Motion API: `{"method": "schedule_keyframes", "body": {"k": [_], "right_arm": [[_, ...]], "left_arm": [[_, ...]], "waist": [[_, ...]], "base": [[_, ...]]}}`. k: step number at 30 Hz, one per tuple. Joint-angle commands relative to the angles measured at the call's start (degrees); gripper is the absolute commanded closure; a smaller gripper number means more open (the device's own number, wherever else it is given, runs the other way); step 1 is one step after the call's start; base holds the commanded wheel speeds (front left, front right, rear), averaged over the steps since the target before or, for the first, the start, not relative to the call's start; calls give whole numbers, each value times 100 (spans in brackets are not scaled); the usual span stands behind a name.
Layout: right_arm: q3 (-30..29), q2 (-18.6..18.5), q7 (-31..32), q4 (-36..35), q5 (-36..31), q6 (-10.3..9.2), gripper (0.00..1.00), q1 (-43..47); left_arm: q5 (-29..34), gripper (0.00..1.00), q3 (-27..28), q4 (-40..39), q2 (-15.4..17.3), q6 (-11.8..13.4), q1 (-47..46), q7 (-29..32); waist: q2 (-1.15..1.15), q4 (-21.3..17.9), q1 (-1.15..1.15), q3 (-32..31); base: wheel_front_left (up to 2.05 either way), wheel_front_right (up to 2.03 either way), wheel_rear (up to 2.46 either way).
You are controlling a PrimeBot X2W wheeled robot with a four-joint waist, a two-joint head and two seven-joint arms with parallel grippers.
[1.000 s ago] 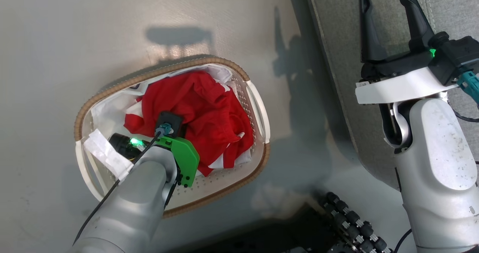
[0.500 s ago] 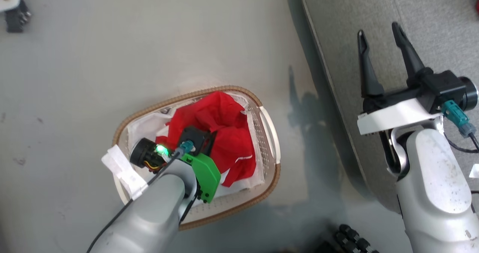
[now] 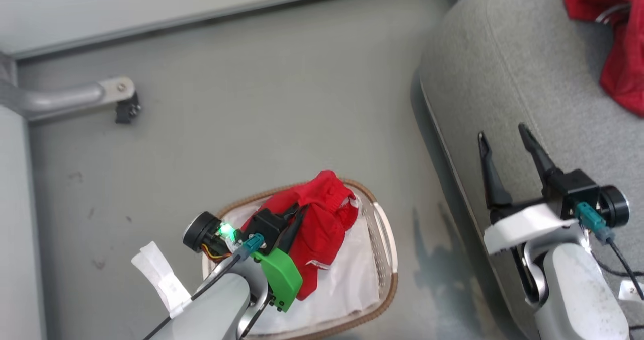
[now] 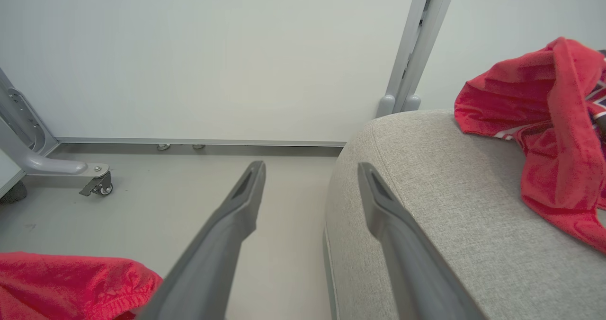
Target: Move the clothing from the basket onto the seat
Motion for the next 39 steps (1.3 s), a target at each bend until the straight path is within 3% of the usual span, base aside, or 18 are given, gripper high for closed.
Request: {"method": "schedule_keyframes", "body": {"k": [1, 10, 22, 39], "right_arm": [[1, -23, -11, 44, -37, -6, 0, 196], [144, -23, -11, 139, -23, -6, 0, 766], [511, -21, -11, 149, 137, -6, 0, 796], [1211, -22, -11, 183, 266, -6, 0, 102]], "left_arm": [[111, 100, 21, -100, 89, -29, 114, -21], [483, 100, -17, -623, 612, -122, -349, -13], [554, 100, 36, -1298, 1042, -237, -1502, 279], [452, 100, -86, -1719, 929, -279, -2247, 397]], "waist": [[0, 424, 1, -1017], [0, 532, 1, -1931], [0, 591, 1, -2281], [0, 651, 1, -2392]], "base": [[0, 0, 0], [0, 0, 0], [0, 0, 0], [0, 0, 0]]}}
